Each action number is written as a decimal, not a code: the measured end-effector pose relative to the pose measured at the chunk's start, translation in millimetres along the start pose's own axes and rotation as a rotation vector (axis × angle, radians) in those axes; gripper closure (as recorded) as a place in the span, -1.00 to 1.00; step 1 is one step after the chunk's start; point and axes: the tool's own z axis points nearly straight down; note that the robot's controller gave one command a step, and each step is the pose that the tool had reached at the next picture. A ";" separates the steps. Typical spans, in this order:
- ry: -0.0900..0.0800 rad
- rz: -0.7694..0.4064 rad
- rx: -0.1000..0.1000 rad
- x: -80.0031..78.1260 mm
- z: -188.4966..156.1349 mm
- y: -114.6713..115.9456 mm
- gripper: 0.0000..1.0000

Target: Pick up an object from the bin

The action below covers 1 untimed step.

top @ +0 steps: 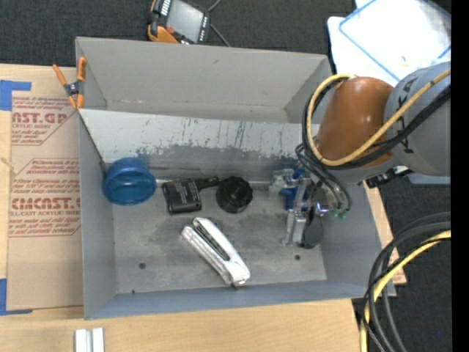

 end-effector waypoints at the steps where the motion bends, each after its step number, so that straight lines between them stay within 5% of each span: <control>1: -0.008 -0.001 0.001 -2.0 -4.0 0.1 -1.00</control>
Offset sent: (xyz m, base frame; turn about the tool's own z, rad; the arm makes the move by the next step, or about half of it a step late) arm -0.0394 0.1054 -0.0397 0.1549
